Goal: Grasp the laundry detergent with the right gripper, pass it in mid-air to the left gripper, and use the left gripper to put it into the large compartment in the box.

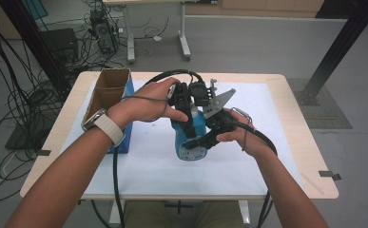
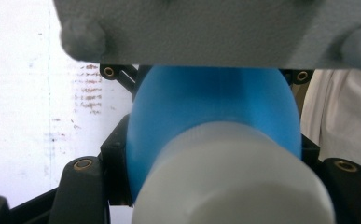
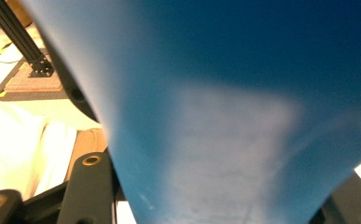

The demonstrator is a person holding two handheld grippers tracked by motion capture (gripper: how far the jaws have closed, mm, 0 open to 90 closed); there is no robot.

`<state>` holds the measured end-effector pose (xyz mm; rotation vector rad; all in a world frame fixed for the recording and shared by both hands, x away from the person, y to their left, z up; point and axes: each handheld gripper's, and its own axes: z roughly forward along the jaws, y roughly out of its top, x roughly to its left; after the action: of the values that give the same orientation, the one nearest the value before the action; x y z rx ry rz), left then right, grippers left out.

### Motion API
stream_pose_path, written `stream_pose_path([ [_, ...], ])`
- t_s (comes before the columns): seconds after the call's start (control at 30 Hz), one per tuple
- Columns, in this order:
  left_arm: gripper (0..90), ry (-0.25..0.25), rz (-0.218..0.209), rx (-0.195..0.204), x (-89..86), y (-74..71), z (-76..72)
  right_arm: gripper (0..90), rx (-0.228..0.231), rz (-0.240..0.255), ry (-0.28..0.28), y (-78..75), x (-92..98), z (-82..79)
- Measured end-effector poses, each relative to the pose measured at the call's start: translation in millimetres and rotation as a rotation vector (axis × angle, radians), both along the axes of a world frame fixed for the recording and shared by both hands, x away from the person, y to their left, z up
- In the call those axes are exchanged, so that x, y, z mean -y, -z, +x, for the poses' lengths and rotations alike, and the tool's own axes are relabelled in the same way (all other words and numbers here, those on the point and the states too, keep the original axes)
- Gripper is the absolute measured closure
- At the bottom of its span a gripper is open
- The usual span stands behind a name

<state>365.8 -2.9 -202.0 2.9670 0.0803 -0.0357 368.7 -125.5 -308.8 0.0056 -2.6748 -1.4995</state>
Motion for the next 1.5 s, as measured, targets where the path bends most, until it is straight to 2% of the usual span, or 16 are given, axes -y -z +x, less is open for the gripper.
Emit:
stream_pose_path([
  [0.13, 37.6, 0.0, 0.001, -0.002, 0.1, 0.4, 0.0, 42.8, -0.014, 0.0, 0.0, -0.1, 0.5, -1.0],
  [0.4, 37.6, -0.003, 0.002, -0.004, 0.1, 0.7, 0.5, 42.8, -0.001, 0.0, 0.0, 0.6, 0.3, 0.2],
  [0.5, 37.5, -0.003, 0.0, -0.003, 0.1, 1.0, 0.3, 42.8, -0.013, -0.001, 0.0, 0.6, 0.6, -0.5],
  [1.5, 37.4, -0.018, -0.007, -0.007, -4.2, 1.5, -0.7, 42.8, 0.002, 0.002, -0.006, 1.7, -0.6, -0.4],
])
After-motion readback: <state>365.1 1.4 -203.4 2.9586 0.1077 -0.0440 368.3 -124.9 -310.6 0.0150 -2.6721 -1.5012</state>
